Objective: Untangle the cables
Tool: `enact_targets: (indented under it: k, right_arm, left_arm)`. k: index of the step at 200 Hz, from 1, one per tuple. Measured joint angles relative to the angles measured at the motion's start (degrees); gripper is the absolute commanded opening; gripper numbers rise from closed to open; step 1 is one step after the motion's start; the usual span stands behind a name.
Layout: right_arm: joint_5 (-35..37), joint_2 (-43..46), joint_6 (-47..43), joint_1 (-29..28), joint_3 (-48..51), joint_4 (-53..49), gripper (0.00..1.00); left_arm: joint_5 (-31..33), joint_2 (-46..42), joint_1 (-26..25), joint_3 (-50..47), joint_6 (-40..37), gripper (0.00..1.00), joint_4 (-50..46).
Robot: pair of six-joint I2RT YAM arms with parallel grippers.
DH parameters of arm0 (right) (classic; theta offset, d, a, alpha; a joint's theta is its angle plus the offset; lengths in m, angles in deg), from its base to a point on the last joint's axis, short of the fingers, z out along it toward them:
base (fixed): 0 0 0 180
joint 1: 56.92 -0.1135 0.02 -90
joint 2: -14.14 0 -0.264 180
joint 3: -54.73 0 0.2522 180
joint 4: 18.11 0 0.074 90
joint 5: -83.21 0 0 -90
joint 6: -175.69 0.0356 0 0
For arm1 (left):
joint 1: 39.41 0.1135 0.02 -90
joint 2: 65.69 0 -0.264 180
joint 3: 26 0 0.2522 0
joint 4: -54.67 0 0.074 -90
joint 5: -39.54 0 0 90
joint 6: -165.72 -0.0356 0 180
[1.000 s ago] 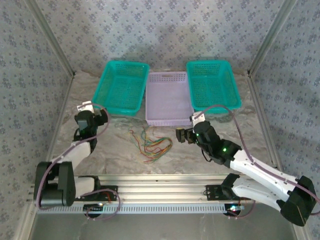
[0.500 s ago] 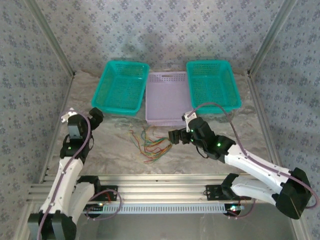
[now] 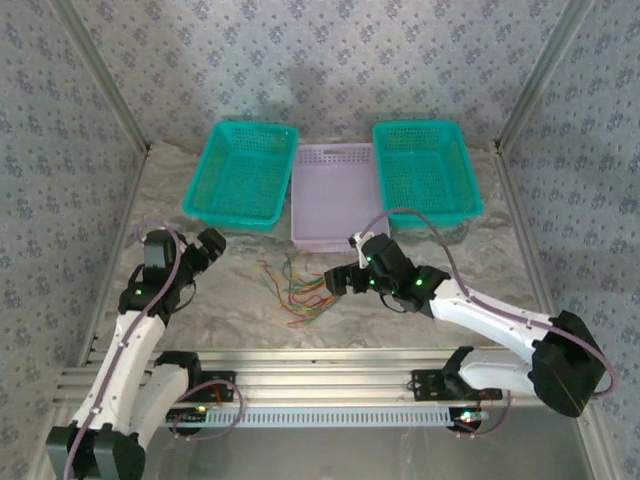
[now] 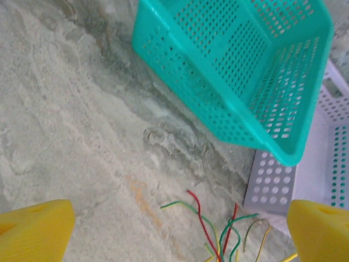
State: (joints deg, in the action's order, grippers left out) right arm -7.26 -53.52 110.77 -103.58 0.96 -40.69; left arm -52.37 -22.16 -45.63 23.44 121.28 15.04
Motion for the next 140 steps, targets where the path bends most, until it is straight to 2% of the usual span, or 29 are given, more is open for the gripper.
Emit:
enact_targets:
  k: [38, 89, 108, 140]
  right_arm:
    - [-0.68, -2.89, 0.15, 0.00, -0.02, 0.55, 1.00]
    - [-1.14, -6.45, 1.09, 0.00, -0.76, 1.64, 0.99]
    - [-1.33, -7.04, 1.33, -0.02, -0.76, 1.90, 0.98]
    - [-1.95, -9.16, 1.86, -0.09, -0.94, 2.62, 0.90]
  left_arm:
    - [0.44, -0.79, -4.50, -0.61, -0.72, 0.99, -2.91]
    - [6.84, 3.80, -19.91, -0.72, -1.07, 0.98, -6.75]
    - [8.24, 4.83, -22.58, -0.72, -0.66, 0.98, -7.63]
    - [9.03, 6.51, -26.08, -0.74, 0.68, 0.96, -8.35]
